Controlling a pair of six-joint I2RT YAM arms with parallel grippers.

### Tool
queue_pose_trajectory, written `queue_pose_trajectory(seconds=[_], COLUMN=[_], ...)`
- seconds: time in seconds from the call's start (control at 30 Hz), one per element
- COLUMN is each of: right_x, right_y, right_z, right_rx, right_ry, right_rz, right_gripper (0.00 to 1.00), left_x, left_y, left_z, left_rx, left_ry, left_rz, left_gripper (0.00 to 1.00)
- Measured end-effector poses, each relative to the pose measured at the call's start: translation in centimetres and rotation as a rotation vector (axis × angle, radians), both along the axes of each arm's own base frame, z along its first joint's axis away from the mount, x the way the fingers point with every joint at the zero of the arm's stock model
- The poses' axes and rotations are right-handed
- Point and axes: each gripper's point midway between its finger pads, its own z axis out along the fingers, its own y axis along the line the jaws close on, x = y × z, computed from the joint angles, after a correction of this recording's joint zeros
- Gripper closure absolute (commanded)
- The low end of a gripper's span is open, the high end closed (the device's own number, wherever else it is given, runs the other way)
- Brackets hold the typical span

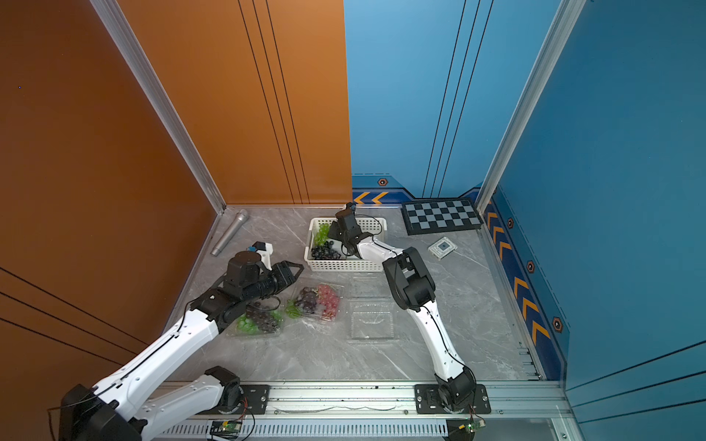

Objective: Pack grapes into containers
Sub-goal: Pick up the grape from the basket.

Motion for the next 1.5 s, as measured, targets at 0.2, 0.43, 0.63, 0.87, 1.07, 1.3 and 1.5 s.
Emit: queue_pose_trajectory(seconds=[0.2, 0.43, 0.63, 0.87, 1.07, 1.3, 1.5], right_x=[-2.1, -3.8, -5.0, -7.2, -8.9, -11.6, -14.8], right_y=[-1.3, -2.3, -2.9, -3.8, -4.9, -5.8, -7.4], right_z=[2.3, 8.3, 12.8, 16.3, 18.7, 21.4, 24.2], right_rx=[-0.004, 0.013, 0.019, 0.014, -0.004, -0.014, -0.011], right_ry=[-0.016, -0.097, -0.168, -0.203, -0.215, -0.234, -0.268], right_rz=[0.008, 0.025, 0.047, 0.078, 0.089, 0.109, 0.119], right_gripper=[1.00, 1.00, 1.00, 1.00, 1.00, 1.00, 1.00], left_x=[0.0, -0.2, -0.2, -0.3, -0.6, -0.1, -0.5], left_y=[0.0, 0.1, 0.0, -0.2, -1.4, -3.1, -4.3], left_z=[0.0, 0.2, 0.4, 0.3, -0.4, 0.3, 1.3], left_rx=[0.000, -0.005, -0.010, -0.008, 0.019, 0.030, 0.029], left_ry=[0.000, -0.007, -0.012, -0.008, 0.002, -0.008, -0.032], left_rz=[0.000, 0.000, -0.001, -0.010, -0.060, -0.106, -0.137], left_gripper=[0.44, 0.44, 0.44, 0.44, 0.44, 0.44, 0.44])
